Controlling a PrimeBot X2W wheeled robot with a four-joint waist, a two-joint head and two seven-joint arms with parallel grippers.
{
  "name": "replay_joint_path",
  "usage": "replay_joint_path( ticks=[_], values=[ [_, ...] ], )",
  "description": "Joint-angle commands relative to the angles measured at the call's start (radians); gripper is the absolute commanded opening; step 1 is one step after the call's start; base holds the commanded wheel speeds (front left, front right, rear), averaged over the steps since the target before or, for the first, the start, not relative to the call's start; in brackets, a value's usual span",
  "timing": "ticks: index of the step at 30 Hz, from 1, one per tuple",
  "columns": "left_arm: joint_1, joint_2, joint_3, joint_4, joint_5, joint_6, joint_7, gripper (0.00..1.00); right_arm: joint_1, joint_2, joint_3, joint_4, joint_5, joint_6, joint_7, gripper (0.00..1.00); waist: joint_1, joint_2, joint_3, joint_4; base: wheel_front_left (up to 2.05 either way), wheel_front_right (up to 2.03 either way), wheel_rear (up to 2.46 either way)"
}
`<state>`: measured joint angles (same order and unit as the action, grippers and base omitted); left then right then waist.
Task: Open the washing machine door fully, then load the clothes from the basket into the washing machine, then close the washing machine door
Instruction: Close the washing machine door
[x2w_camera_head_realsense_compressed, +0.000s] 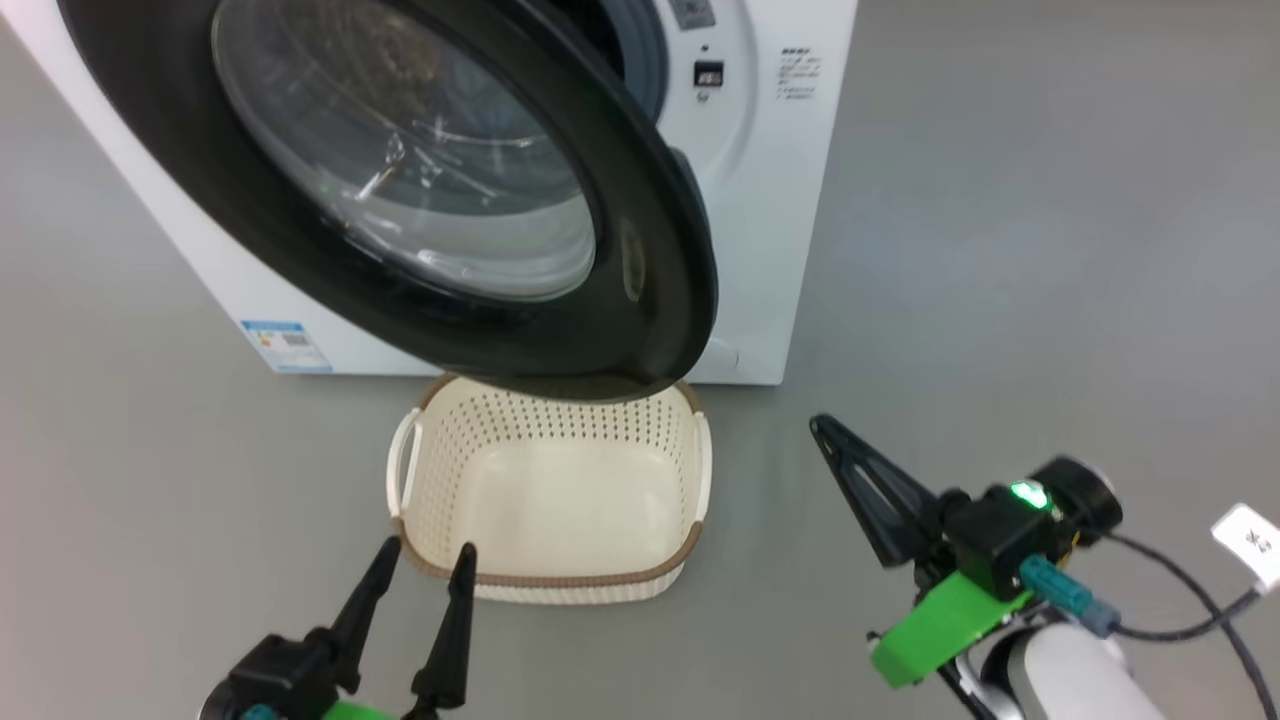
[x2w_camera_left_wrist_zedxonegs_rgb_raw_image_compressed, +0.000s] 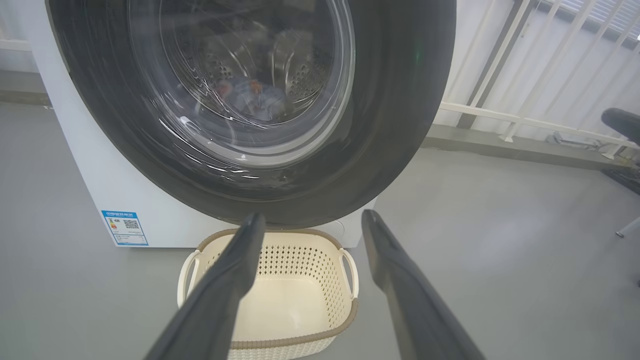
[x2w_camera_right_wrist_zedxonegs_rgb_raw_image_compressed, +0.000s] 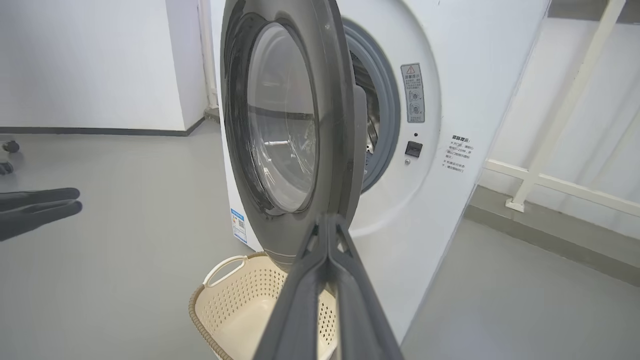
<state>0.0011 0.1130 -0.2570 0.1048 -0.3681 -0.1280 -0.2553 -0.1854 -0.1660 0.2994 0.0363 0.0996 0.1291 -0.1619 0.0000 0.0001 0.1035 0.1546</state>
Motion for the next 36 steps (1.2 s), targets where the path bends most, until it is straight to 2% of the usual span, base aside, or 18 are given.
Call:
replay_joint_path(
  ticks=[1, 5, 13, 20, 27, 36],
  values=[
    [-0.059, 0.005, 0.02, -0.019, 0.009, -0.003, -0.006, 1.0, -0.074, -0.032, 0.055, -0.01, 0.017, 0.002, -0.01, 0.0, 0.0, -0.0001, 0.064, 0.046, 0.0, 0.0, 0.0],
    [-0.095, -0.003, -0.001, -0.017, 0.007, -0.003, -0.006, 1.0, -0.172, -0.075, 0.111, 0.024, 0.085, 0.002, -0.013, 0.0, 0.0, -0.0001, 0.121, 0.078, 0.0, 0.0, 0.0],
    [-0.153, -0.025, -0.035, -0.011, -0.004, -0.003, -0.006, 1.0, -0.325, -0.154, 0.199, 0.095, 0.124, 0.002, -0.016, 0.0, 0.0, -0.0001, 0.207, 0.139, 0.0, 0.0, 0.0],
    [-0.187, -0.041, -0.056, -0.006, -0.014, -0.003, -0.006, 1.0, -0.443, -0.194, 0.275, 0.167, 0.159, 0.002, -0.025, 0.0, 0.0, -0.0001, 0.262, 0.179, 0.0, 0.0, 0.0],
    [-0.218, -0.051, -0.071, -0.008, -0.019, -0.003, -0.006, 1.0, -0.538, -0.217, 0.294, 0.228, 0.189, 0.002, -0.035, 0.0, 0.0, -0.0001, 0.313, 0.202, 0.0, 0.0, 0.0],
    [-0.257, -0.058, -0.082, -0.012, -0.021, -0.003, -0.006, 1.0, -0.635, -0.234, 0.264, 0.279, 0.201, 0.002, -0.047, 0.0, 0.0, -0.0001, 0.379, 0.212, 0.0, 0.0, 0.0]
  ],
)
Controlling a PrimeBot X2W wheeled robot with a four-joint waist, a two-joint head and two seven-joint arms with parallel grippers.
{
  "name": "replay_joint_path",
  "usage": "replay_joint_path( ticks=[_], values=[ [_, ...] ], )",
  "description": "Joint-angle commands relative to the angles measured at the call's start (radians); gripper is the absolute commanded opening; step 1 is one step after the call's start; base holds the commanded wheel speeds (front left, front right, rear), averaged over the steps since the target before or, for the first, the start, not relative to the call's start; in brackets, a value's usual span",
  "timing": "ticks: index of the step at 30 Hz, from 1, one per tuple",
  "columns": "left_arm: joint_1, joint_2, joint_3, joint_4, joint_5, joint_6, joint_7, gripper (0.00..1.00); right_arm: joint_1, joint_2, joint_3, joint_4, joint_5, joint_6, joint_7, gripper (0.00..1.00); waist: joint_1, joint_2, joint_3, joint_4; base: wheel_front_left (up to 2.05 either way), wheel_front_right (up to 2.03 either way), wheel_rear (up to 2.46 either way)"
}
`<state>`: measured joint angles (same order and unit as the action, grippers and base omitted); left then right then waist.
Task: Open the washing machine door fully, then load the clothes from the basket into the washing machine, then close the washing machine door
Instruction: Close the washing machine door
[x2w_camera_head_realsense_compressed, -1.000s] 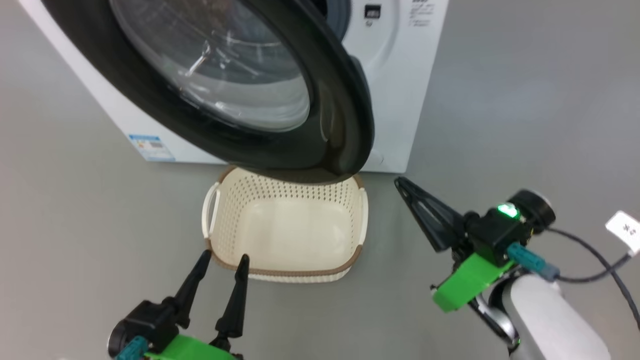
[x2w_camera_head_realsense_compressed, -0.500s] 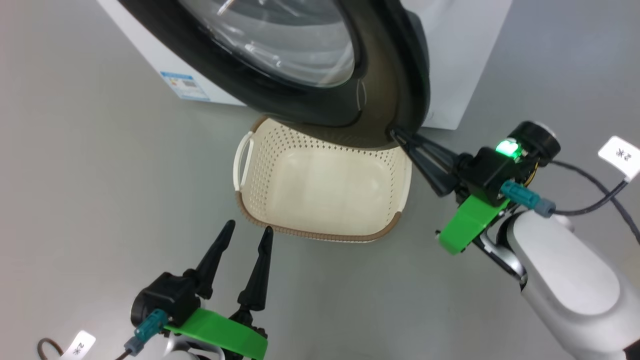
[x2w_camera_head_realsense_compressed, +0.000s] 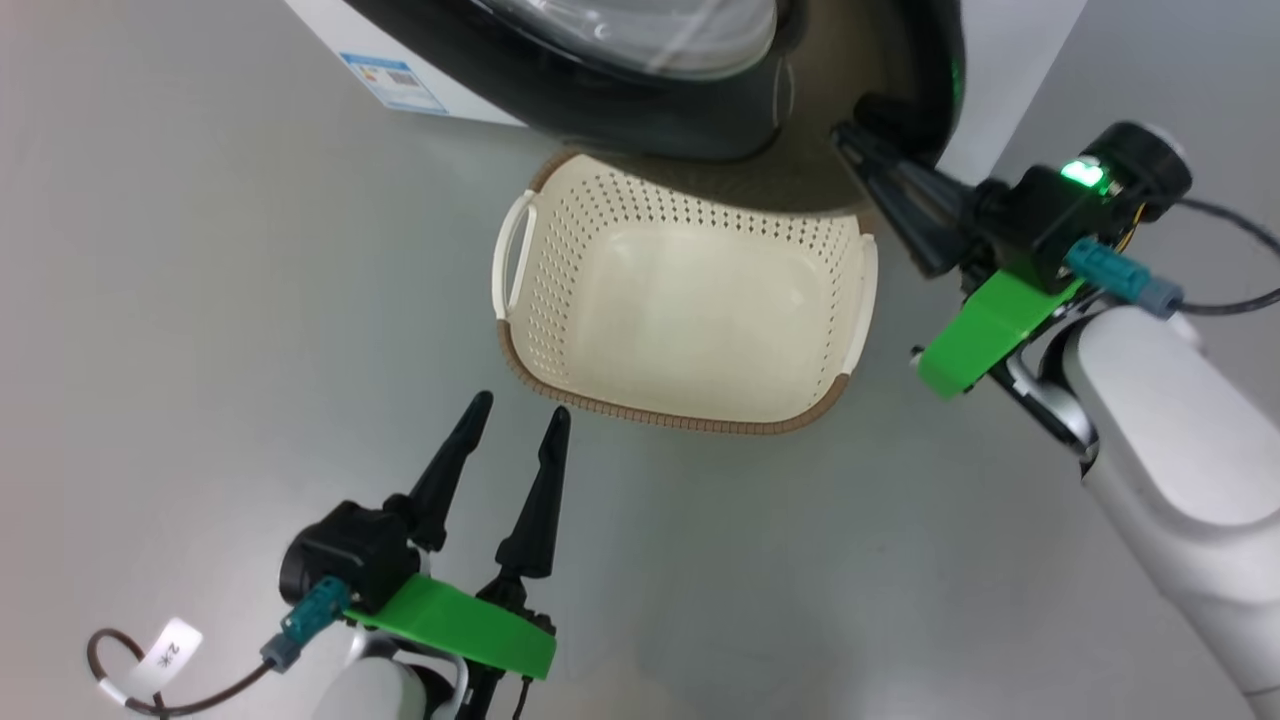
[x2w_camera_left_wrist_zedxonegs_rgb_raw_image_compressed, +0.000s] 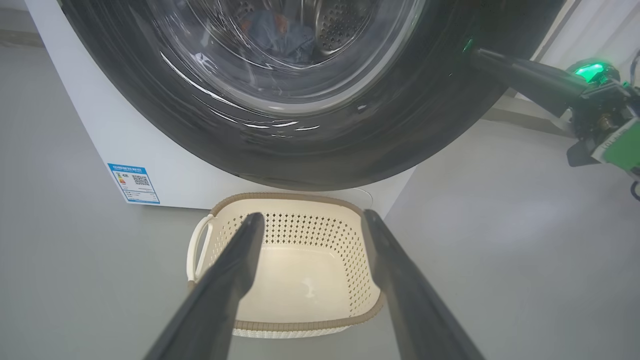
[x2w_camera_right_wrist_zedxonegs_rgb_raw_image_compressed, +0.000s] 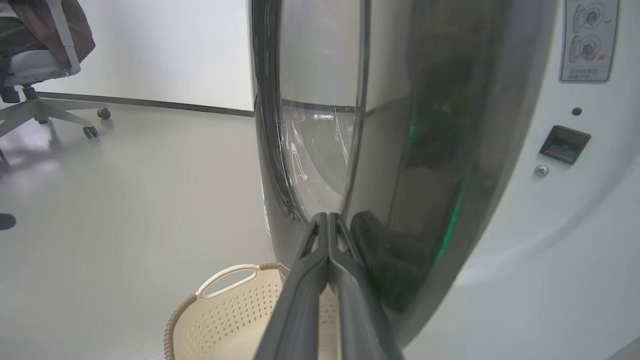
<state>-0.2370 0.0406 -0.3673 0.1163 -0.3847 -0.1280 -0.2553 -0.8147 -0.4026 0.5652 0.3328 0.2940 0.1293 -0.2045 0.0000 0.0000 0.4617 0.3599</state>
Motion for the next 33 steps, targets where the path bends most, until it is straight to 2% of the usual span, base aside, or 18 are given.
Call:
replay_joint_path(
  ticks=[1, 9, 21, 27, 33],
  values=[
    [-0.024, 0.014, 0.027, -0.025, -0.005, -0.003, -0.006, 1.0, -0.018, 0.0, -0.007, -0.013, 0.007, 0.001, -0.005, 0.0, 0.0, 0.0, 0.03, 0.007, 0.0, 0.0, 0.0],
    [-0.075, 0.011, 0.011, -0.032, -0.011, -0.003, -0.006, 1.0, -0.141, -0.016, -0.048, 0.024, 0.003, 0.001, -0.006, 0.0, 0.0, 0.0, 0.11, 0.009, 0.0, 0.0, 0.0],
    [-0.106, 0.01, -0.014, -0.05, -0.054, -0.003, -0.006, 1.0, -0.312, -0.055, -0.047, 0.068, -0.015, 0.001, 0.015, 0.0, 0.0, 0.0, 0.192, 0.035, 0.0, 0.0, 0.0],
    [-0.117, 0.01, -0.025, -0.052, -0.072, -0.003, -0.006, 1.0, -0.389, -0.042, -0.099, 0.097, -0.034, 0.001, 0.015, 0.0, 0.0, 0.0, 0.21, 0.046, 0.0, 0.0, 0.0],
    [-0.119, 0.01, -0.026, -0.05, -0.083, -0.003, -0.006, 1.0, -0.404, -0.018, -0.159, 0.114, -0.065, 0.001, 0.005, 0.0, 0.0, 0.0, 0.214, 0.05, 0.0, 0.0, 0.0]
  ],
)
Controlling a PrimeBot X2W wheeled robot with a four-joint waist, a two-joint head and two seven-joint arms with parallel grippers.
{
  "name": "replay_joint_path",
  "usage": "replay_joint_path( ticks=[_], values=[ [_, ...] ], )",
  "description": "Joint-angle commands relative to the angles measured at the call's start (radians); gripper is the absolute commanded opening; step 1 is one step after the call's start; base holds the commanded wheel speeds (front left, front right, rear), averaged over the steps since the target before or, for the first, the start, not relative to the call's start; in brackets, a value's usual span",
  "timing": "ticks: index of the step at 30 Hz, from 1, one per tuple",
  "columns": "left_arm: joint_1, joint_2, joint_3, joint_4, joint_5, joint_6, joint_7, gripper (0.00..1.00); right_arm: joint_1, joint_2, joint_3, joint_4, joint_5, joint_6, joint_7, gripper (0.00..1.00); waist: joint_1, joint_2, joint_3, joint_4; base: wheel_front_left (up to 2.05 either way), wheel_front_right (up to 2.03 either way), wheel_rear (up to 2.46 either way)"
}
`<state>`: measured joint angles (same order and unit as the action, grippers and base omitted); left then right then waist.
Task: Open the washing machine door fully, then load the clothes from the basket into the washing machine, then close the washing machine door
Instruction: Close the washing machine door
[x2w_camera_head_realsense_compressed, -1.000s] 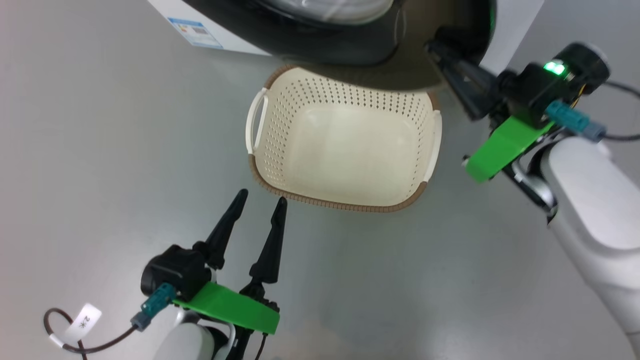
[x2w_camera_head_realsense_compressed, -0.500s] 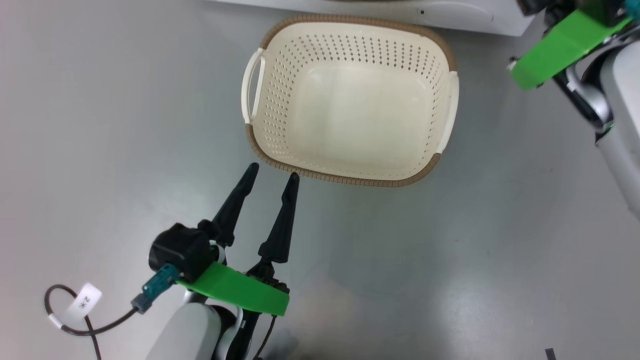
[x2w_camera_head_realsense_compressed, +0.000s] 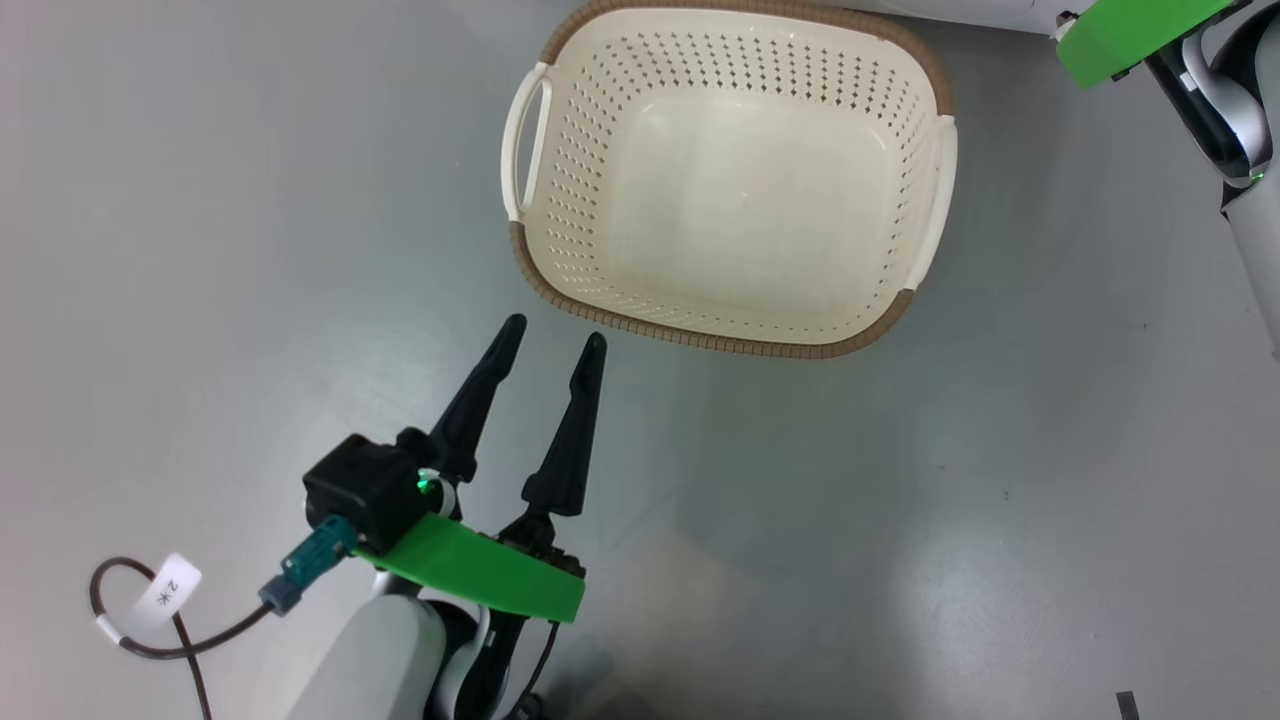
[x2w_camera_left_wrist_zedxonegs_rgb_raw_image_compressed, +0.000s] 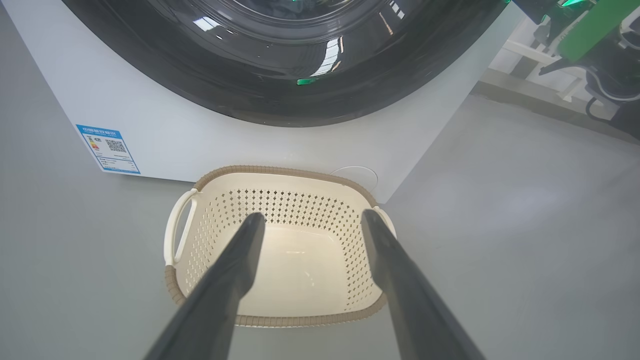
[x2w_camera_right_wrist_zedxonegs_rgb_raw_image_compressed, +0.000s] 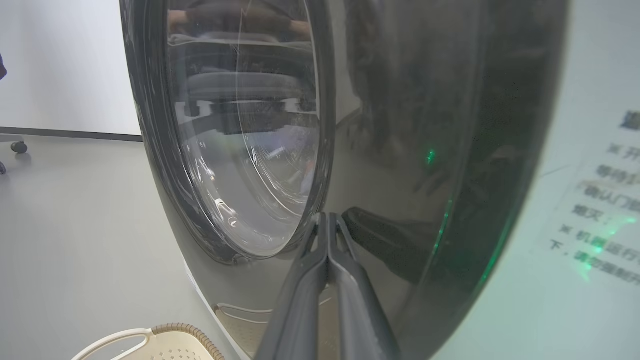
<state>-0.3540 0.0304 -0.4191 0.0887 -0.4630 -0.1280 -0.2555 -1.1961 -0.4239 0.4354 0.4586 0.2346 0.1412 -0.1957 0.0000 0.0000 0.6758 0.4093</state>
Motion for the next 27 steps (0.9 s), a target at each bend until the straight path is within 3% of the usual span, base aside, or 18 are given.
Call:
replay_joint_path(
  ticks=[1, 13, 27],
  values=[
    [-0.002, 0.02, 0.025, -0.022, -0.006, -0.003, -0.006, 1.0, -0.02, 0.006, -0.035, -0.011, -0.01, -0.011, -0.005, 0.0, 0.0, 0.0, -0.001, 0.001, 0.0, 0.0, 0.0],
    [0.011, 0.02, 0.047, -0.006, 0.003, -0.003, -0.006, 1.0, 0.06, 0.039, -0.05, -0.003, -0.018, -0.011, -0.026, 0.0, 0.0, 0.0, -0.063, -0.025, 0.0, 0.0, 0.0],
    [0.072, 0.02, 0.105, 0.013, 0.075, -0.003, -0.006, 1.0, 0.403, 0.159, -0.165, -0.069, 0.008, -0.011, -0.06, 0.0, 0.0, 0.0, -0.277, -0.151, 0.0, 0.0, 0.0]
  ],
)
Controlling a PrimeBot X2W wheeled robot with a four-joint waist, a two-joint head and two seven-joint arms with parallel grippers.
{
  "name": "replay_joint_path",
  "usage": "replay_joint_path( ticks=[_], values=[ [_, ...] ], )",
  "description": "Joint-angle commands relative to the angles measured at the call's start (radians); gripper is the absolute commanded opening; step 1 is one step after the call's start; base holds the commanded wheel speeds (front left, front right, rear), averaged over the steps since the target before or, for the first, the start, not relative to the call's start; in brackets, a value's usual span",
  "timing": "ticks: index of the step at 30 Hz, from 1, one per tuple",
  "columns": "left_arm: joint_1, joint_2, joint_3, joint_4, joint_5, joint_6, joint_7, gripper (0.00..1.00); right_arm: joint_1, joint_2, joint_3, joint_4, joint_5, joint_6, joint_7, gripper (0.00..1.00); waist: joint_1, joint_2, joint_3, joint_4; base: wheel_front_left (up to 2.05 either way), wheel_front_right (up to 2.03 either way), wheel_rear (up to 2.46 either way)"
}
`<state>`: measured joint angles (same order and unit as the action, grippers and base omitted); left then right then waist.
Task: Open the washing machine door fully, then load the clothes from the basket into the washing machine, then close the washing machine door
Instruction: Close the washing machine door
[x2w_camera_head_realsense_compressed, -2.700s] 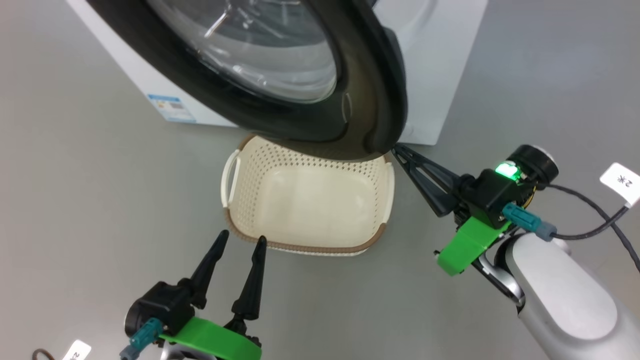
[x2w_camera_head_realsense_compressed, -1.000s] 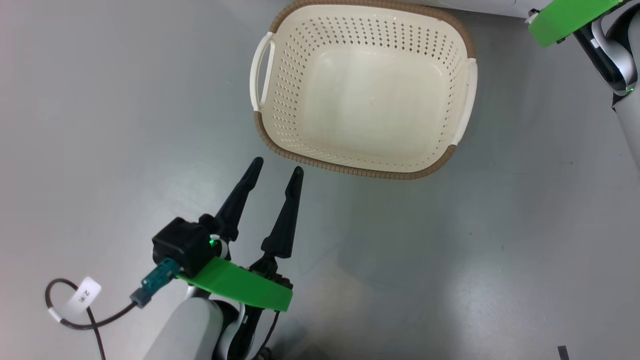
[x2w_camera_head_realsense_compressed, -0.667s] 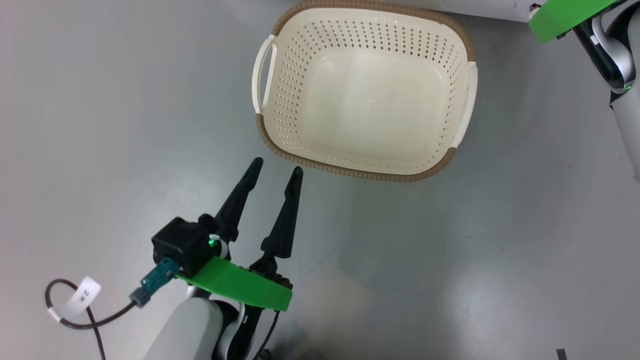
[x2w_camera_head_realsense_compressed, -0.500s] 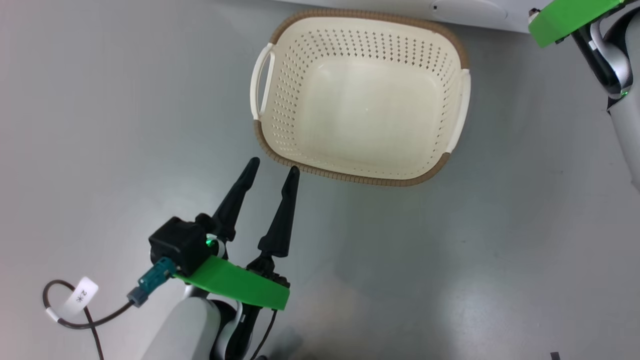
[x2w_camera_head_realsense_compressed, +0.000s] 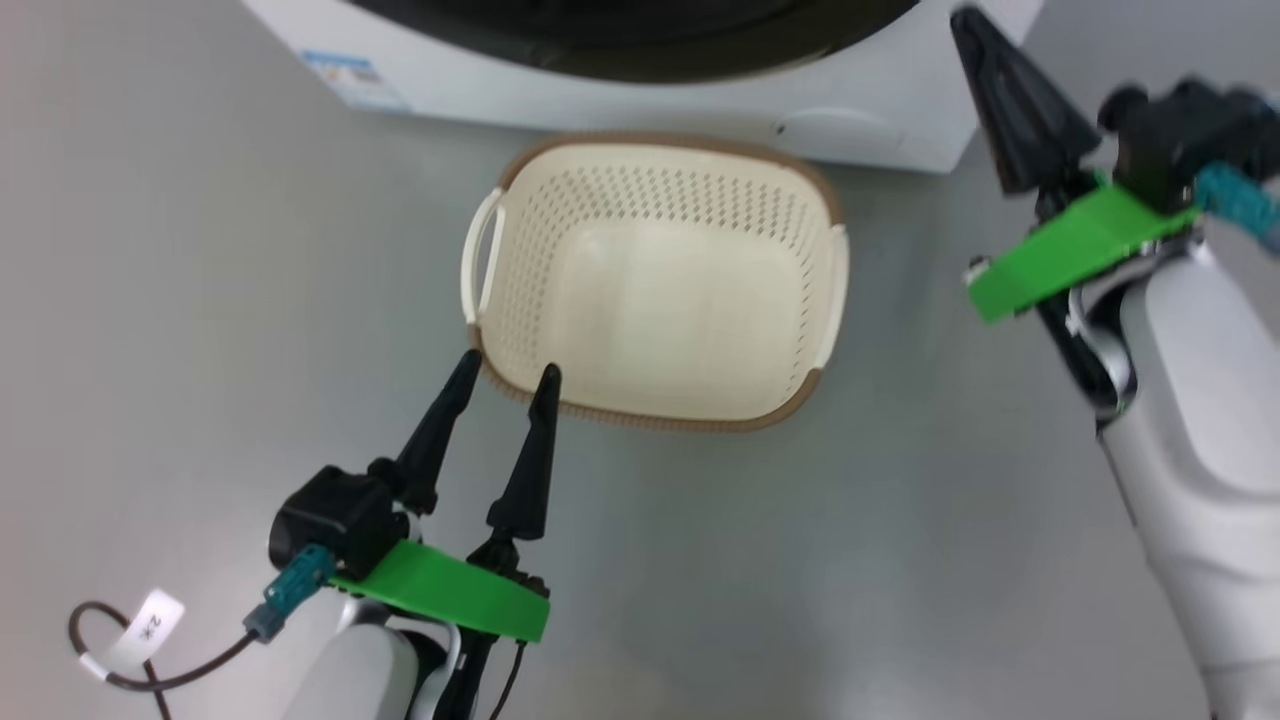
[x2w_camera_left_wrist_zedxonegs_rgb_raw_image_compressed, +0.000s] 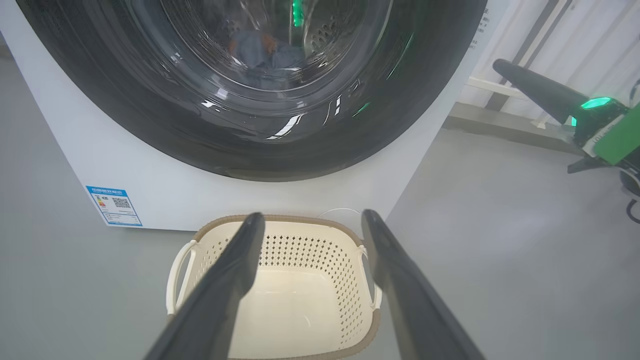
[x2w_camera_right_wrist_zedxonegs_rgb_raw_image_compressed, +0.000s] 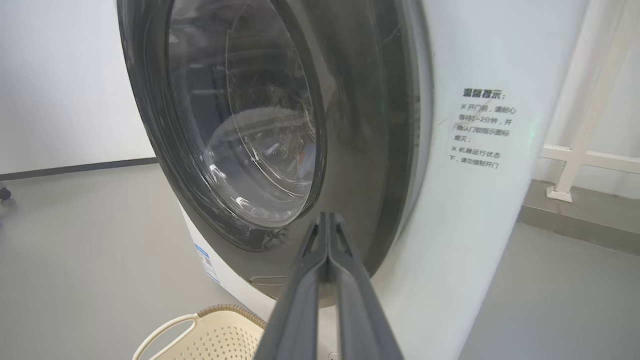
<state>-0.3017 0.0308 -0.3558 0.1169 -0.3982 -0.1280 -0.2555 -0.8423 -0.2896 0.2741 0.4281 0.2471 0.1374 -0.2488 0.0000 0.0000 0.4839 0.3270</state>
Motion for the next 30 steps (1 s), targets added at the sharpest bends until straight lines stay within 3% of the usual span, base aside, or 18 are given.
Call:
replay_joint_path(
  ticks=[1, 14, 22, 30],
  values=[
    [0.02, 0.019, 0.041, -0.015, 0.01, -0.003, -0.006, 1.0, 0.05, 0.025, -0.004, -0.038, -0.005, -0.007, -0.007, 0.0, 0.0, 0.0, -0.085, -0.069, 0.0, 0.0, 0.0],
    [0.121, 0.029, 0.13, -0.002, 0.038, -0.003, -0.006, 1.0, 0.425, 0.141, -0.184, -0.222, -0.068, -0.007, 0.025, 0.0, 0.0, 0.0, -0.266, -0.204, 0.0, 0.0, 0.0],
    [0.179, 0.026, 0.191, 0.021, 0.043, -0.003, -0.006, 1.0, 0.609, 0.213, -0.27, -0.31, -0.082, -0.007, 0.048, 0.0, 0.0, 0.0, -0.347, -0.245, 0.0, 0.0, 0.0],
    [0.23, 0.022, 0.228, 0.031, 0.063, -0.003, -0.006, 1.0, 0.762, 0.237, -0.322, -0.346, -0.084, -0.007, 0.043, 0.0, 0.0, 0.0, -0.418, -0.261, 0.0, 0.0, 0.0]
  ],
)
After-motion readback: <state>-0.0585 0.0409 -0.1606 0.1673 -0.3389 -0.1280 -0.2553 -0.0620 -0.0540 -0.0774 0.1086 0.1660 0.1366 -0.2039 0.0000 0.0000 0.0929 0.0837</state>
